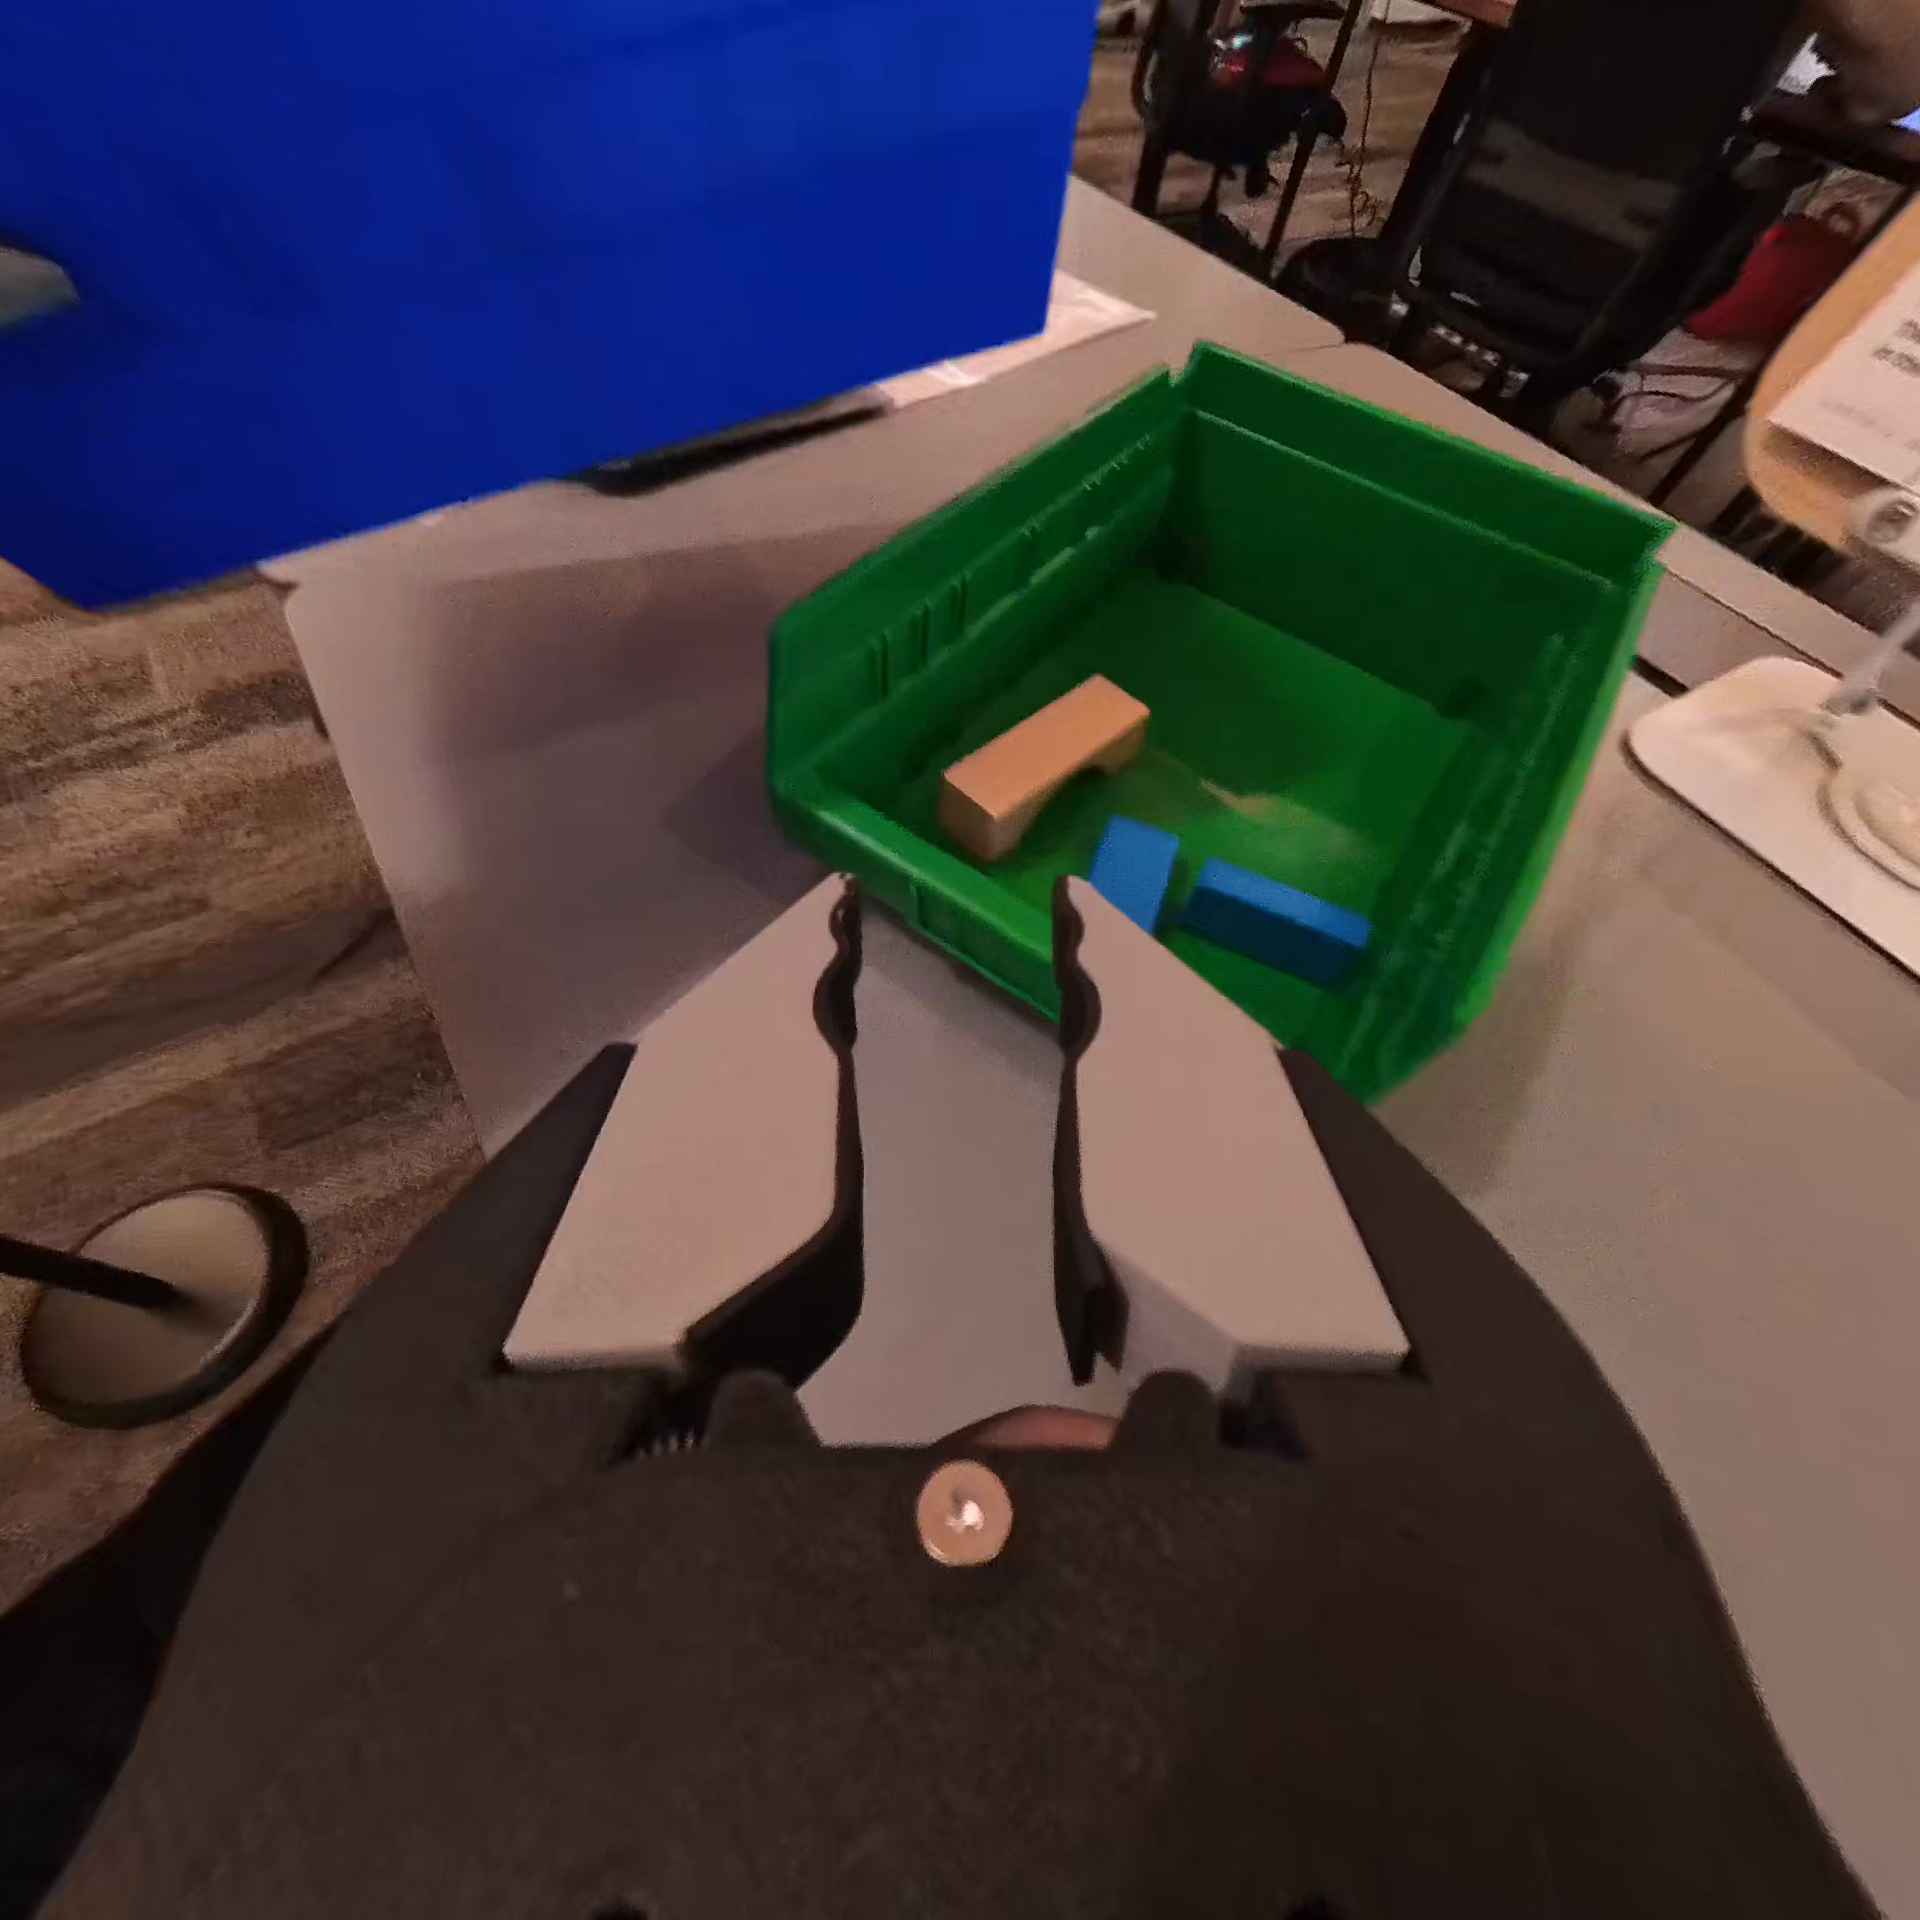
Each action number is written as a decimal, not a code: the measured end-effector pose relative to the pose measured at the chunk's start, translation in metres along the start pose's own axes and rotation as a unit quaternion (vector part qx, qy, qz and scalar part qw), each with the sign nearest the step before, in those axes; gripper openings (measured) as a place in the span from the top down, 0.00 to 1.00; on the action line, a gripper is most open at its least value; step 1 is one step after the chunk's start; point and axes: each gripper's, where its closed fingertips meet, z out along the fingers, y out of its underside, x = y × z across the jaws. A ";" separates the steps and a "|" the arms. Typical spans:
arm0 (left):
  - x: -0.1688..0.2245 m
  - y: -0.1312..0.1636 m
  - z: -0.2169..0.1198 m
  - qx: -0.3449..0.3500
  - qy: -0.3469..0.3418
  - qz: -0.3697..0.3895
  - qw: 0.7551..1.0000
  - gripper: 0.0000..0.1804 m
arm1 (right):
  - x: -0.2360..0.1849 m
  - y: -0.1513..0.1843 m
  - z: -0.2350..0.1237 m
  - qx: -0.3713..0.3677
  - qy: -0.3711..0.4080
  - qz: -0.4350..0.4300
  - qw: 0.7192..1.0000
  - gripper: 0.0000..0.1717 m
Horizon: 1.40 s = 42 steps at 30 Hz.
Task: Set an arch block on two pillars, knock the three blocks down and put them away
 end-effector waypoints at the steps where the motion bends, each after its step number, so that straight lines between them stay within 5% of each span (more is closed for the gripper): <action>1: 0.004 -0.005 -0.004 0.003 0.004 0.006 1.000 0.99 | 0.013 0.014 -0.018 -0.011 0.006 -0.003 1.000 0.80; 11: 0.106 -0.116 -0.004 0.073 0.097 0.053 0.991 0.99 | 0.159 0.148 -0.177 -0.075 0.152 0.062 0.984 0.72; 18: 0.260 -0.191 0.061 0.092 0.225 0.071 0.967 0.99 | 0.194 0.152 -0.238 -0.046 0.143 0.139 0.979 0.65; 24: 0.396 -0.186 0.107 0.062 0.297 0.086 0.949 0.99 | 0.223 0.155 -0.287 -0.025 0.191 0.168 0.967 0.63; 30: 0.493 -0.153 0.132 0.008 0.344 0.056 0.937 0.98 | 0.220 0.156 -0.293 -0.005 0.173 0.199 0.965 0.63; 36: 0.454 -0.151 0.089 -0.018 0.401 0.008 0.916 0.59 | 0.177 0.137 -0.261 -0.011 0.114 0.167 0.979 0.60; 42: 0.315 -0.092 0.067 0.013 0.320 -0.036 0.947 0.55 | 0.101 0.112 -0.201 -0.019 0.038 0.107 0.993 0.57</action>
